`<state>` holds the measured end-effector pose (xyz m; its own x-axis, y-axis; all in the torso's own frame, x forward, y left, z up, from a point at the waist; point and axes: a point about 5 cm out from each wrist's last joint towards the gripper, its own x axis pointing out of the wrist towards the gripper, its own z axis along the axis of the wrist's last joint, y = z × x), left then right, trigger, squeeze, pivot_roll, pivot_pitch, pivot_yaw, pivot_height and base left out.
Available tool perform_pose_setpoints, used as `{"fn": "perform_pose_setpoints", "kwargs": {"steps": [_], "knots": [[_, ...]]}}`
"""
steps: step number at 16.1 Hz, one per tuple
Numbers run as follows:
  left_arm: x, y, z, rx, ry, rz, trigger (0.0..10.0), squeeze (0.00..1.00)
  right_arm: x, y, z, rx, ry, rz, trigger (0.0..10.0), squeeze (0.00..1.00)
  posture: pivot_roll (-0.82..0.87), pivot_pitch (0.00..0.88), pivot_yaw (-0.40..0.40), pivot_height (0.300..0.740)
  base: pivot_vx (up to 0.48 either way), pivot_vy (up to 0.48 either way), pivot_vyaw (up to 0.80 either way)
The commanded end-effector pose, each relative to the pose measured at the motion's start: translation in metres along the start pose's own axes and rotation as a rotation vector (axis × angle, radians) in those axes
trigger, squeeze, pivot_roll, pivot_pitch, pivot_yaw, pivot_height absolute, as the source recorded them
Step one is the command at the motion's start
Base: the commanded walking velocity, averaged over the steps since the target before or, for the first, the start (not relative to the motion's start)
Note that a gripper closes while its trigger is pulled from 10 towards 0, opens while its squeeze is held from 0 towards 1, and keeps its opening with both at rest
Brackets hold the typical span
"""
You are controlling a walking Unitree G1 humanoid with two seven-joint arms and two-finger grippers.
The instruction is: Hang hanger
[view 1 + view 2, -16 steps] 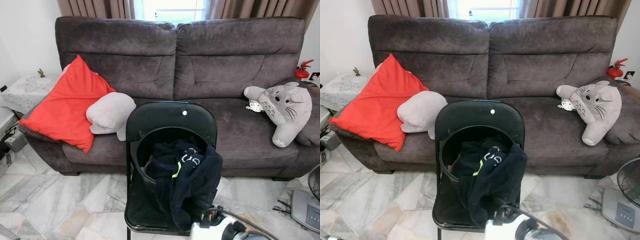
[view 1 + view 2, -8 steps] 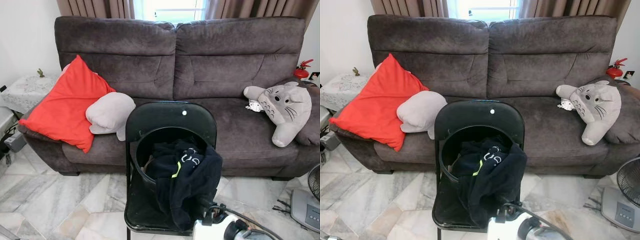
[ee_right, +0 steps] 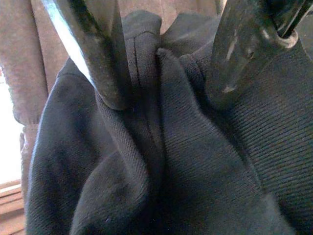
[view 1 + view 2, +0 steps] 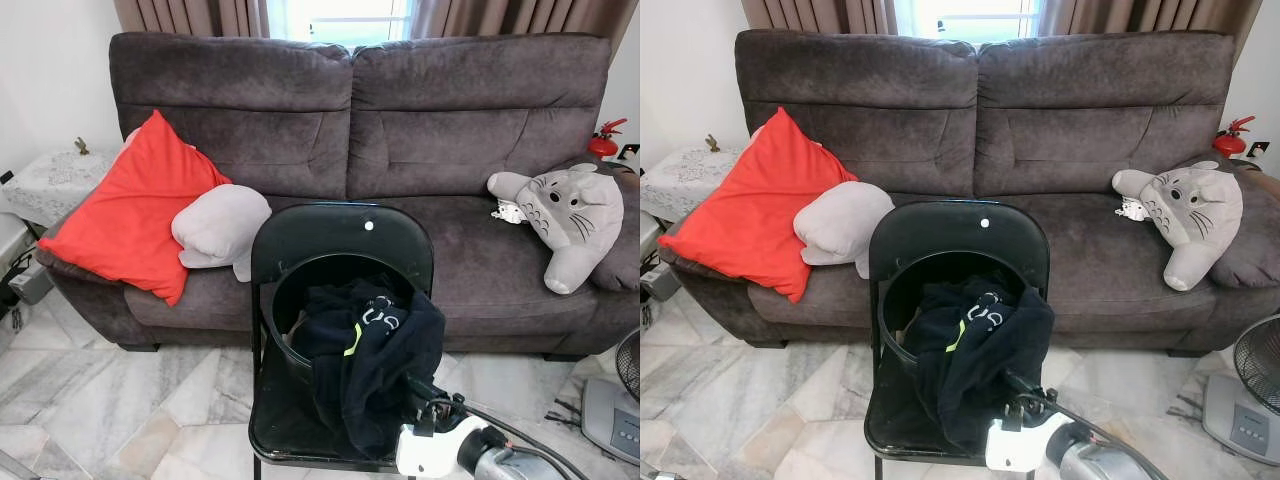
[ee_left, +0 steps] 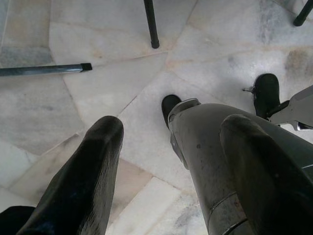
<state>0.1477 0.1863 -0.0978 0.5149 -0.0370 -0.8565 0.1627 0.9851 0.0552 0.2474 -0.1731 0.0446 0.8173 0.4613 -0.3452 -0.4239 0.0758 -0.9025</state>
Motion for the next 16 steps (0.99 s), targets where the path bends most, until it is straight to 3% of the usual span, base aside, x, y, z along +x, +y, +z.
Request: {"fn": "perform_pose_setpoints", "kwargs": {"steps": [1, 11, 16], "knots": [[-0.001, 0.000, -0.006, 0.011, 0.025, 0.004, 10.0, 0.00, 0.002, -0.001, 0.002, 0.002, -0.016, -0.005, 10.0, 0.00, -0.01, 0.008, 0.030, 0.740, 0.000, 0.000, 0.00], [-0.001, 0.001, -0.006, 0.012, 0.027, 0.005, 10.0, 0.00, 0.000, 0.005, 0.021, 0.016, -0.164, 0.045, 10.0, 0.00, -0.01, 0.015, 0.030, 0.740, 0.000, 0.000, 0.00], [-0.001, 0.002, -0.005, 0.011, 0.025, 0.007, 10.0, 0.00, -0.003, 0.017, 0.024, -0.013, -0.222, 0.155, 10.0, 0.00, -0.01, 0.015, 0.030, 0.740, 0.000, 0.000, 0.00]]}}
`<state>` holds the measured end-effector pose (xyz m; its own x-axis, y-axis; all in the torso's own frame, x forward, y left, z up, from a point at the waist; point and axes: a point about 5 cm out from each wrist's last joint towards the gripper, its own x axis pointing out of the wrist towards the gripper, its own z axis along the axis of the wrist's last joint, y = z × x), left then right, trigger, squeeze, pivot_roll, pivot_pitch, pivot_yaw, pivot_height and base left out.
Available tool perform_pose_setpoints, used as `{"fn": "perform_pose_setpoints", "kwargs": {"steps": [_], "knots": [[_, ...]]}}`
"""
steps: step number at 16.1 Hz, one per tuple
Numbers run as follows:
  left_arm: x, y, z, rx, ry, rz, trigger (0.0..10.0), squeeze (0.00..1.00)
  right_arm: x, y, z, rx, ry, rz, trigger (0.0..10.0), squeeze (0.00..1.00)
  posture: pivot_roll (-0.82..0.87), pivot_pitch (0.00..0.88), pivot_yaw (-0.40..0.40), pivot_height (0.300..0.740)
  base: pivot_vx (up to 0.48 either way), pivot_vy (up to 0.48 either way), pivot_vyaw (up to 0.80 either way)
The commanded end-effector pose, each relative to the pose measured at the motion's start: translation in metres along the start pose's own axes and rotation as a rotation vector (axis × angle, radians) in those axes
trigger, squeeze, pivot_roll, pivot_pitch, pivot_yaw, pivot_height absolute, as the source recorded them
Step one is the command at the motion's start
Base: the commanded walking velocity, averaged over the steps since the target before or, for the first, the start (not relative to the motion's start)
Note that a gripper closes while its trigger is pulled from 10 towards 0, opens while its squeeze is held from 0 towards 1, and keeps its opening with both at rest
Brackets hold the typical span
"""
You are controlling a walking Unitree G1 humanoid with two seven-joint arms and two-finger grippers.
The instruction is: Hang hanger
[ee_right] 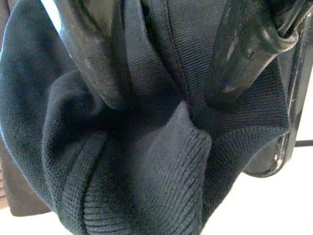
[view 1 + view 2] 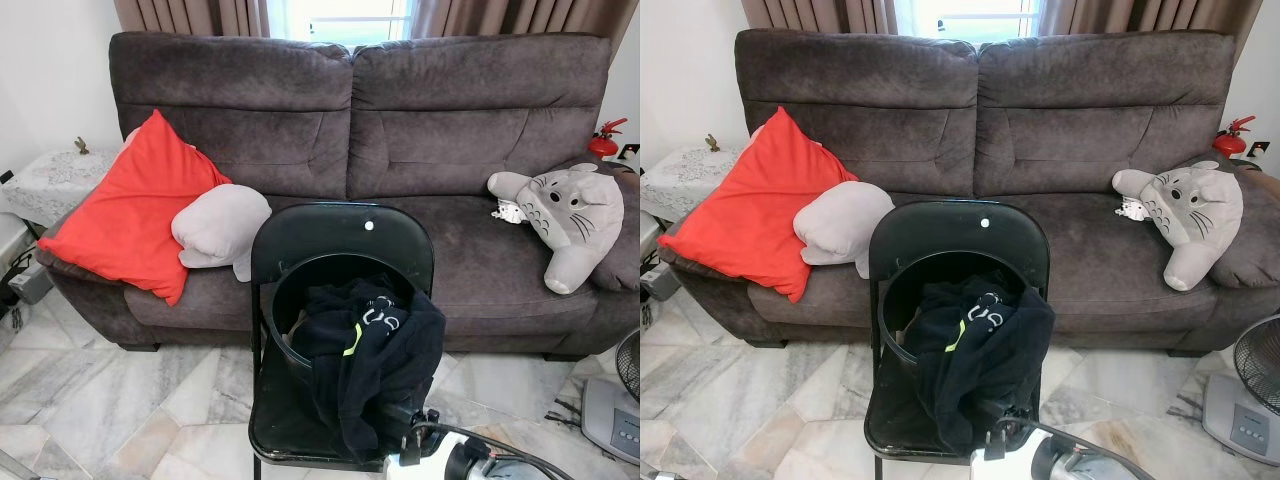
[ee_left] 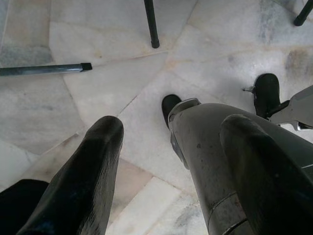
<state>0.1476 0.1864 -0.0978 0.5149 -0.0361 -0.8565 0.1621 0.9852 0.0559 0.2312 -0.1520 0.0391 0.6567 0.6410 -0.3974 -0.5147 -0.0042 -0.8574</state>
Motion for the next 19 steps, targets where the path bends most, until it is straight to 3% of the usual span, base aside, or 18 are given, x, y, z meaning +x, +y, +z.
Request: {"fn": "perform_pose_setpoints", "kwargs": {"steps": [1, 9, 12, 19], "knots": [[-0.001, 0.002, -0.005, 0.011, 0.025, 0.007, 10.0, 0.00, 0.000, 0.003, 0.000, -0.002, -0.009, 0.026, 10.0, 0.00, -0.01, 0.016, 0.030, 0.740, 0.000, 0.000, 0.00], [-0.001, 0.002, -0.005, 0.012, 0.026, 0.007, 10.0, 0.00, 0.006, 0.000, -0.007, -0.015, 0.006, 0.081, 10.0, 0.00, -0.01, 0.019, 0.034, 0.740, 0.000, 0.000, 0.00], [-0.001, 0.002, -0.005, 0.012, 0.024, 0.008, 10.0, 0.00, 0.013, -0.010, -0.014, -0.044, 0.006, 0.112, 10.0, 0.00, 0.00, 0.019, 0.035, 0.740, 0.000, 0.000, 0.00], [-0.001, 0.002, -0.006, 0.014, 0.025, 0.012, 10.0, 0.00, 0.017, -0.031, -0.019, -0.086, 0.008, 0.058, 10.0, 0.00, 0.00, 0.023, 0.039, 0.740, 0.000, 0.000, 0.00]]}}
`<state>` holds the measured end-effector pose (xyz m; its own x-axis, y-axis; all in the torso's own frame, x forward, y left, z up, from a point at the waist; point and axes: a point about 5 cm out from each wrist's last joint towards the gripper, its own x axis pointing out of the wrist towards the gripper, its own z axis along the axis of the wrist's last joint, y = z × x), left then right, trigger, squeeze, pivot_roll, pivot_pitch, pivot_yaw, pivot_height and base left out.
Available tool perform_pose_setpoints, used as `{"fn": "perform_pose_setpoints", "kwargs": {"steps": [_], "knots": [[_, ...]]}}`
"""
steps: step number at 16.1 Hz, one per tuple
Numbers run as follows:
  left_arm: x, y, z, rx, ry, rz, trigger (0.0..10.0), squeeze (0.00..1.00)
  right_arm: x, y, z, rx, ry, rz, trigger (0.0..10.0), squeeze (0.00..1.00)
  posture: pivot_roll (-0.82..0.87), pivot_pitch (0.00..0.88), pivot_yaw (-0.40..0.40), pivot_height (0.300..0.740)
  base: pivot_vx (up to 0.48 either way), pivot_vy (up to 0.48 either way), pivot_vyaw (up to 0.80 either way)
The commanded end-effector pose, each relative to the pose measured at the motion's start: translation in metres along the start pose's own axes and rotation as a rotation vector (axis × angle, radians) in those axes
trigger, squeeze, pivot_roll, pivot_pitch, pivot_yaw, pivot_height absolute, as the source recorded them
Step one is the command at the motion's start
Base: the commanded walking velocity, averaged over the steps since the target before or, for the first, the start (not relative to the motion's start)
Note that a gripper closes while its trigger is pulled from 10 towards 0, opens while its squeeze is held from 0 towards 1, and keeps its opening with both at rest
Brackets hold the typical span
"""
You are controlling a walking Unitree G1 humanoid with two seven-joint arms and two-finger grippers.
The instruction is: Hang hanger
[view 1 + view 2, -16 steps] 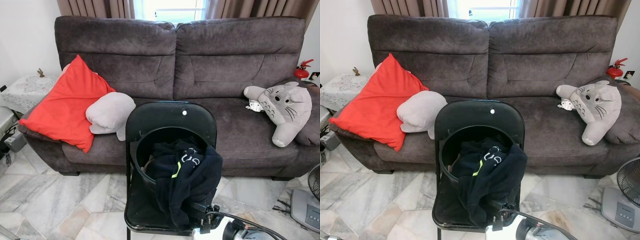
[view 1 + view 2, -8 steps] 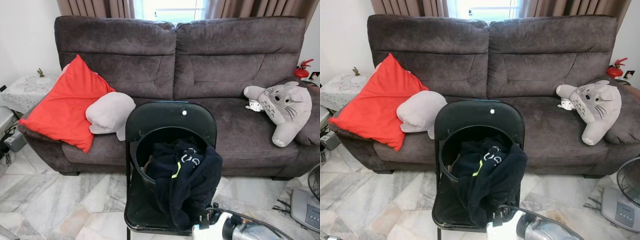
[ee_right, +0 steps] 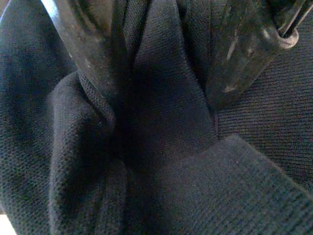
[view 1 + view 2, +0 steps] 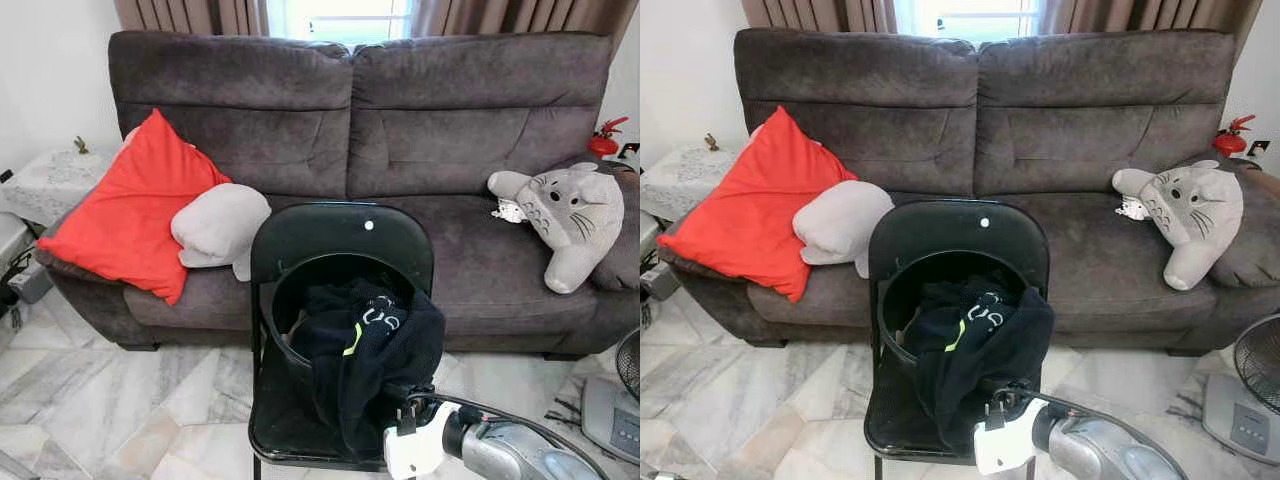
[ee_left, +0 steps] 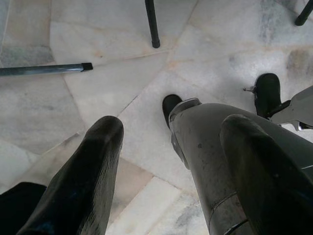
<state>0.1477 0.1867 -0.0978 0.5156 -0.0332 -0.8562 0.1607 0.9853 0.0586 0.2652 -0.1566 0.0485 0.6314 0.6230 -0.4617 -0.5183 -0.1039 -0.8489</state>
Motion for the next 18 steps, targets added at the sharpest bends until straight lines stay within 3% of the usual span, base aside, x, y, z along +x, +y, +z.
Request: {"fn": "perform_pose_setpoints", "kwargs": {"steps": [1, 8, 10, 13, 18], "knots": [[-0.001, 0.002, -0.006, 0.013, 0.025, 0.009, 10.0, 0.00, 0.001, -0.006, 0.000, -0.014, -0.010, -0.011, 10.0, 0.00, 0.00, 0.023, 0.039, 0.740, 0.000, 0.000, 0.00], [-0.001, 0.002, -0.006, 0.016, 0.025, 0.011, 10.0, 0.00, 0.001, -0.036, 0.002, -0.077, -0.003, -0.218, 10.0, 0.00, 0.00, 0.020, 0.040, 0.740, 0.000, 0.000, 0.00], [-0.001, 0.002, -0.006, 0.016, 0.025, 0.011, 10.0, 0.00, 0.002, -0.036, 0.002, -0.082, 0.002, -0.231, 10.0, 0.00, 0.00, 0.020, 0.040, 0.740, 0.000, 0.000, 0.00], [-0.001, 0.002, -0.005, 0.018, 0.024, 0.013, 10.0, 0.00, 0.008, -0.020, 0.008, -0.058, -0.034, -0.178, 10.0, 0.00, 0.00, 0.016, 0.040, 0.740, 0.000, 0.000, 0.00], [-0.001, 0.001, -0.006, 0.016, 0.023, 0.013, 10.0, 0.00, 0.020, -0.010, 0.013, -0.063, -0.074, -0.127, 10.0, 0.00, 0.01, 0.007, 0.038, 0.740, 0.000, 0.000, 0.00]]}}
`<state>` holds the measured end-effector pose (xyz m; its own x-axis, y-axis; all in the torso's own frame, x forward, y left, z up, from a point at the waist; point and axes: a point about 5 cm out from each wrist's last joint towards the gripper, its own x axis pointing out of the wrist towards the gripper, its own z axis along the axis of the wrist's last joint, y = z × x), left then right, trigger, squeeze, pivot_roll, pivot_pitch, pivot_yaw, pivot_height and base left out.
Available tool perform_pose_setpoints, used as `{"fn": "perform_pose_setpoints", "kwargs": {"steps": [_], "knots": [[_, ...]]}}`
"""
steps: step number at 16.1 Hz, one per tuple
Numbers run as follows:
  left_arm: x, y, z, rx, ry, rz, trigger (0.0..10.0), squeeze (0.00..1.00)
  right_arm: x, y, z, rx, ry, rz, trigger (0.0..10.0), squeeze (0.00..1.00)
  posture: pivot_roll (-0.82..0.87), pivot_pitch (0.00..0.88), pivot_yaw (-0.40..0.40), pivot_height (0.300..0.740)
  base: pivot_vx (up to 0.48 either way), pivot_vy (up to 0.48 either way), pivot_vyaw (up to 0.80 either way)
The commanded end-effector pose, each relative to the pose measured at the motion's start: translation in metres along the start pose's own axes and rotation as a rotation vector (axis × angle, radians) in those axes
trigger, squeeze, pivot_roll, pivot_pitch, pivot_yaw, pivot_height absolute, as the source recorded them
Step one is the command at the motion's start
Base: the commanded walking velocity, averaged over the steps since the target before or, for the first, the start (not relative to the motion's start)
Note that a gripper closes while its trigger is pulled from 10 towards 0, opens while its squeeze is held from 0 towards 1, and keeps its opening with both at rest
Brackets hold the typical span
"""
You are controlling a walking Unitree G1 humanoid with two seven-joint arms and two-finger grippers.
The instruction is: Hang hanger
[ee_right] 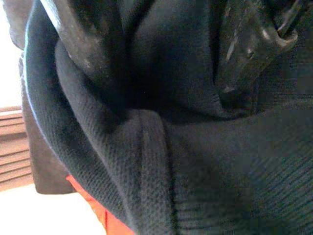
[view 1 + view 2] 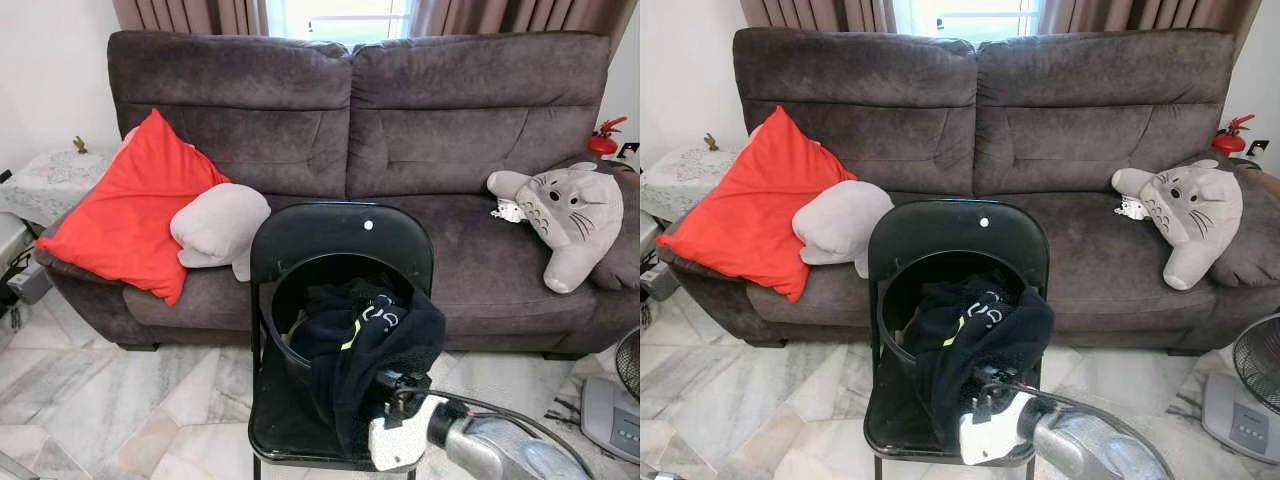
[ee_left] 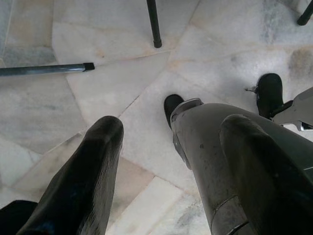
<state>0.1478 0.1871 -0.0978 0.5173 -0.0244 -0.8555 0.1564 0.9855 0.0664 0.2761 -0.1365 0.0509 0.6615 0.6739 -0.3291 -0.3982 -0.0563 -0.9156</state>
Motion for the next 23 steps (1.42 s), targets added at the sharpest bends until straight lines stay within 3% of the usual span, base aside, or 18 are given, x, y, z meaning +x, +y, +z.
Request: {"fn": "perform_pose_setpoints", "kwargs": {"steps": [1, 3, 8, 16, 22, 23], "knots": [[-0.001, 0.001, -0.006, 0.014, 0.023, 0.005, 10.0, 0.00, 0.004, 0.003, 0.002, -0.004, -0.014, 0.024, 10.0, 0.00, 0.01, 0.006, 0.038, 0.740, 0.000, 0.000, 0.00], [-0.001, 0.001, -0.006, 0.014, 0.023, 0.005, 10.0, 0.00, 0.005, 0.006, -0.002, -0.021, 0.011, 0.027, 10.0, 0.00, 0.01, 0.007, 0.038, 0.740, 0.000, 0.000, 0.00], [-0.001, 0.001, -0.006, 0.012, 0.024, 0.008, 10.0, 0.00, 0.003, -0.005, -0.019, -0.075, 0.157, -0.117, 10.0, 0.00, 0.01, 0.015, 0.035, 0.740, 0.000, 0.000, 0.00], [-0.001, 0.002, -0.006, 0.016, 0.023, 0.013, 10.0, 0.00, -0.018, -0.015, -0.008, -0.077, 0.213, -0.406, 10.0, 0.00, 0.01, 0.018, 0.034, 0.740, 0.000, 0.000, 0.00], [-0.001, 0.002, -0.005, 0.020, 0.022, 0.011, 10.0, 0.00, -0.020, -0.008, -0.001, -0.039, 0.220, -0.396, 10.0, 0.00, 0.00, 0.017, 0.034, 0.740, 0.000, 0.000, 0.00], [-0.001, 0.002, -0.005, 0.020, 0.021, 0.012, 10.0, 0.00, -0.020, -0.008, -0.001, -0.035, 0.220, -0.393, 6.9, 0.00, 0.00, 0.017, 0.034, 0.740, 0.000, 0.000, 0.00]]}}
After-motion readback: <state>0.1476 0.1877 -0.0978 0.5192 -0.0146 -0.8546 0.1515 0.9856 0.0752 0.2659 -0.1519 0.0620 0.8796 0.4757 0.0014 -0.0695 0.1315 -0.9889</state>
